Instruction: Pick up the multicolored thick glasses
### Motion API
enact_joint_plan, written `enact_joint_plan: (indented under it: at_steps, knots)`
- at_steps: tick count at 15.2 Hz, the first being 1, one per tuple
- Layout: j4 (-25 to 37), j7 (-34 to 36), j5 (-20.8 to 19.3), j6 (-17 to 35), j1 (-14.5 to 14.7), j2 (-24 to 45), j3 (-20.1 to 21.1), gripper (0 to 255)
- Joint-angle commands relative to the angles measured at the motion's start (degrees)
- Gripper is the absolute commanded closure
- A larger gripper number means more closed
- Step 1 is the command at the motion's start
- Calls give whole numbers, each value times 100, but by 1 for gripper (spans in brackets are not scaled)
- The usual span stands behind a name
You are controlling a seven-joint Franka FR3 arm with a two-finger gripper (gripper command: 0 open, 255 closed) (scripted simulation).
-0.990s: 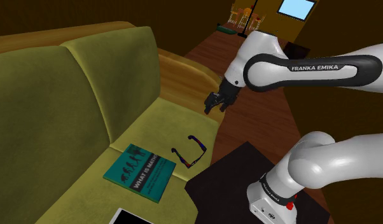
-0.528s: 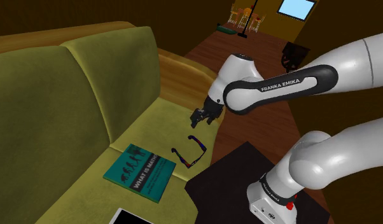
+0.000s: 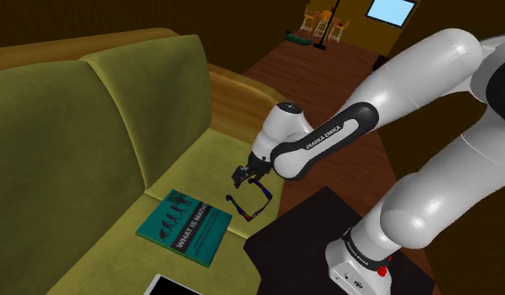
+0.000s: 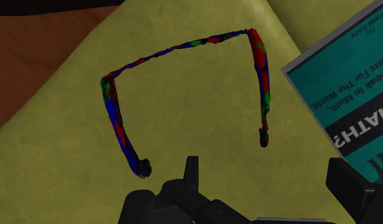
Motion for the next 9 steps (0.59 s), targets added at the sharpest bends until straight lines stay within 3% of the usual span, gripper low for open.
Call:
enact_joint_plan:
  at_steps: [1, 3, 5, 9]
  knots:
    - [97, 421, -517, 456, -54, 573, 55, 0]
    - [280, 1062, -1312, 813, 69, 1156, -131, 0]
    - [511, 1646, -2005, 1112, 468, 1712, -572, 0]
    - [671, 1924, -2323, 1445, 935, 2191, -1072, 0]
